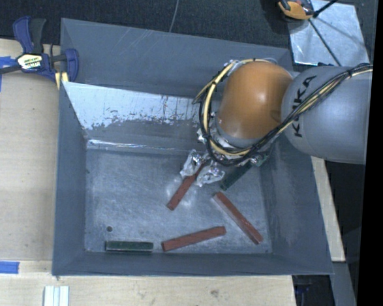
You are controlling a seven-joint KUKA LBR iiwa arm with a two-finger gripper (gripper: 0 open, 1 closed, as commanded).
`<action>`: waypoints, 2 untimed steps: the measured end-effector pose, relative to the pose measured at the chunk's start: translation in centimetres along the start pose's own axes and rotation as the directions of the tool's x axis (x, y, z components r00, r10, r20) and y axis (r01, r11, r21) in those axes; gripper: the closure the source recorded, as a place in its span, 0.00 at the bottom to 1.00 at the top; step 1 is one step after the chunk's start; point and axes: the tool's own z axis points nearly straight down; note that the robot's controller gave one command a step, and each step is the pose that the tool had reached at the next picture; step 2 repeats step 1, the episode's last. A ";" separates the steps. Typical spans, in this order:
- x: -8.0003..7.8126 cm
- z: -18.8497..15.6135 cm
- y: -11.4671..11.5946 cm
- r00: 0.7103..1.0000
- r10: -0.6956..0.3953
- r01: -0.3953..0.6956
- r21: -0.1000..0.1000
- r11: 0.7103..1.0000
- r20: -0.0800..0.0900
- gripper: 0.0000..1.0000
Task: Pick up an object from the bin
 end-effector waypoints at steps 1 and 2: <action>2.5 -14.3 0.8 1.000 -0.001 0.001 -0.003 1.000 -0.007 1.00; 2.5 -14.3 0.8 1.000 -0.001 0.001 -0.003 1.000 -0.007 1.00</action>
Offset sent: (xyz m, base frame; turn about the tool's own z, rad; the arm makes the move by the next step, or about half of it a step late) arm 0.0000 0.0000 0.0000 0.0000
